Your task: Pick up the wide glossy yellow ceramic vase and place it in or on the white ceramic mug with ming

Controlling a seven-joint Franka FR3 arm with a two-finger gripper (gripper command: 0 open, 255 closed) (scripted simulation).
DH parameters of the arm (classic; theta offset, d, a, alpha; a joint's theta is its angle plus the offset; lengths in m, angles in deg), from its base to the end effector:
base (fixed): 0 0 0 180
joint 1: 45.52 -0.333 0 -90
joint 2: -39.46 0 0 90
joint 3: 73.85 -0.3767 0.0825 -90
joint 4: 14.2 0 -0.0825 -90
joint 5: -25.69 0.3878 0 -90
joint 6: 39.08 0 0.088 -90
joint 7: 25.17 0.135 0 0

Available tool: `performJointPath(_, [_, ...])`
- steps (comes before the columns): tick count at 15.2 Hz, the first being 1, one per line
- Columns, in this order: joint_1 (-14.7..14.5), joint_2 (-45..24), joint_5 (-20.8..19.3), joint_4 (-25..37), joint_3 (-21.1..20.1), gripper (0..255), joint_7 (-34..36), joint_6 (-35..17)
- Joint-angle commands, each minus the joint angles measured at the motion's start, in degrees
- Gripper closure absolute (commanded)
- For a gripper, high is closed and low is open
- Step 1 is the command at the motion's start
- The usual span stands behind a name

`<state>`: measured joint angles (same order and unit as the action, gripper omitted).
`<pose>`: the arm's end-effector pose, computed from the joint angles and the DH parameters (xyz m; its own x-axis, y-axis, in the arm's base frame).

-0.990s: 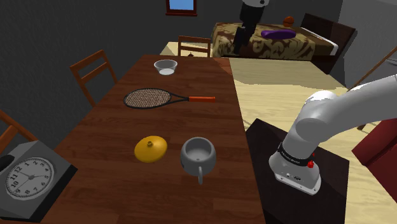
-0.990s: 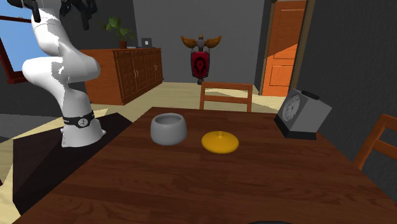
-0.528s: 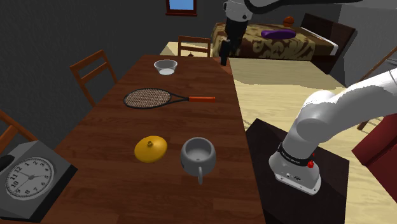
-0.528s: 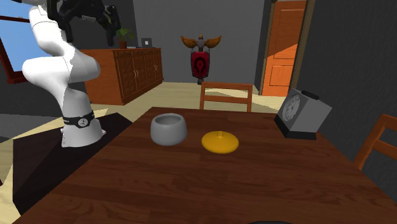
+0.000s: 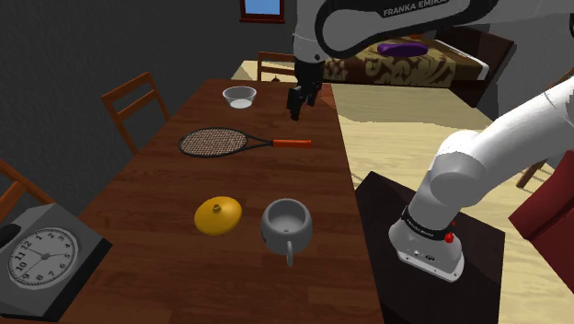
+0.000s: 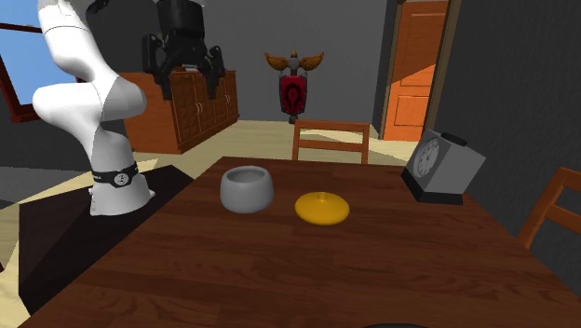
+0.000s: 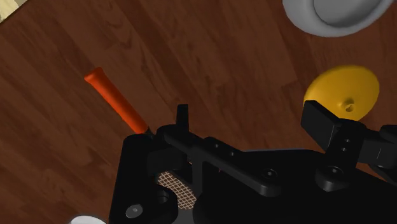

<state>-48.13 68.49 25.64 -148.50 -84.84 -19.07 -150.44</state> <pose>0.3756 0.1022 0.5510 0.9875 0.1157 0.1072 0.1071 -0.9908 0.0824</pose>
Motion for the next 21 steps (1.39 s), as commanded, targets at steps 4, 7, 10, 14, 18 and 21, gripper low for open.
performJointPath(4, [-1.0,-7.85,0.35,1.64,-4.16,0,5.2,-5.44])
performJointPath(7, [-1.46,-13.14,-0.24,3.31,-6.54,0,8.49,-8.5])
performJointPath(10, [-1.92,-18.8,-1.52,5.61,-8.76,0,12.0,-11.23])
performJointPath(14, [-2.82,-26.88,-4.34,9.63,-11.2,0,17.04,-14.17])
performJointPath(18, [-4.49,-35.4,-8.12,14.77,-12.65,0,22.21,-16.14])
performJointPath(21, [-6.41,-41.92,-11.11,19.38,-12.96,0,25.83,-16.95])
